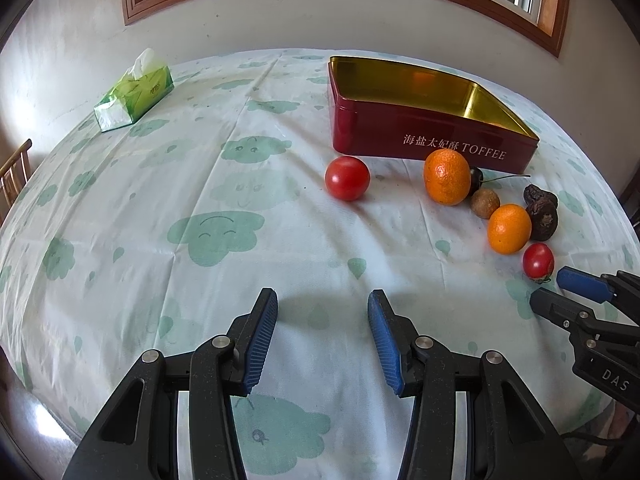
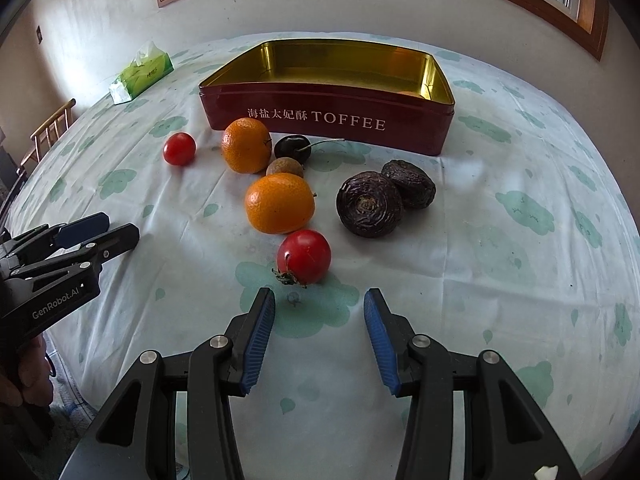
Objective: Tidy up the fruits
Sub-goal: 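Move the right tool to the red tomato and close on it, then close the left tool on the other red tomato, then lift both held tomatoes and carry them over the TOFFEE tin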
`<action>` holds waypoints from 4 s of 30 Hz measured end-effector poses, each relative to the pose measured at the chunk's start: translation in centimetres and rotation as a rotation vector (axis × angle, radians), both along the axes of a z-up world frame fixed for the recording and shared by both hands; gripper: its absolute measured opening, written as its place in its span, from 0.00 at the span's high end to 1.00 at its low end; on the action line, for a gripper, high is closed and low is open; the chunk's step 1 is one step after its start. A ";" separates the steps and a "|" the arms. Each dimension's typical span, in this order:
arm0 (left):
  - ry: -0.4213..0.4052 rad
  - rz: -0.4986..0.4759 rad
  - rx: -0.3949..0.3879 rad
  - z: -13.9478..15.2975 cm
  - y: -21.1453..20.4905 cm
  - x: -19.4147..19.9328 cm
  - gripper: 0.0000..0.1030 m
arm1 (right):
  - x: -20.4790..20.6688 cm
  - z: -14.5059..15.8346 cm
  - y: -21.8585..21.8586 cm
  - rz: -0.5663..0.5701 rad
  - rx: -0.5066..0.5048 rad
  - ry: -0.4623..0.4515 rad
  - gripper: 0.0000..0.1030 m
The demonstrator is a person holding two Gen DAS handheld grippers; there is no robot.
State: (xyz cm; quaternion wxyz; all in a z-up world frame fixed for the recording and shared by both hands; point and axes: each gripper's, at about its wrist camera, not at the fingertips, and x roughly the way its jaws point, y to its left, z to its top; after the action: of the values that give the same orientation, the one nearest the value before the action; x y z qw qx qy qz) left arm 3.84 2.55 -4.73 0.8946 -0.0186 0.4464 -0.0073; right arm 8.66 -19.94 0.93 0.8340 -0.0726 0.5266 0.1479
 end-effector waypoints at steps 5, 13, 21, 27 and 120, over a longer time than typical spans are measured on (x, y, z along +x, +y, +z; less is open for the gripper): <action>-0.006 -0.005 0.010 0.0 0.1 0.5 0.53 | 0.7 -0.1 0.4 -0.006 -0.001 -0.011 0.59; -0.018 -0.020 0.018 0.0 0.4 1.5 0.53 | 1.4 -0.3 0.8 -0.005 -0.011 -0.025 0.59; -0.030 -0.031 0.019 0.0 0.3 2.6 0.53 | 1.4 -0.3 0.7 0.000 -0.016 -0.036 0.66; -0.040 -0.046 0.016 0.0 0.0 3.3 0.53 | 1.3 -0.3 0.4 -0.007 -0.019 -0.042 0.73; -0.121 -0.124 0.004 4.4 -3.0 6.5 0.70 | 3.1 3.7 -2.3 -0.064 -0.010 -0.112 0.75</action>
State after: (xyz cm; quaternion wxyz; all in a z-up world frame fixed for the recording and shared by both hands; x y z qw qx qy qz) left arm 10.37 -0.42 -0.32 0.9178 0.0113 0.3918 -0.0632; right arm 11.79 -22.23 4.62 0.8661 -0.0679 0.4819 0.1146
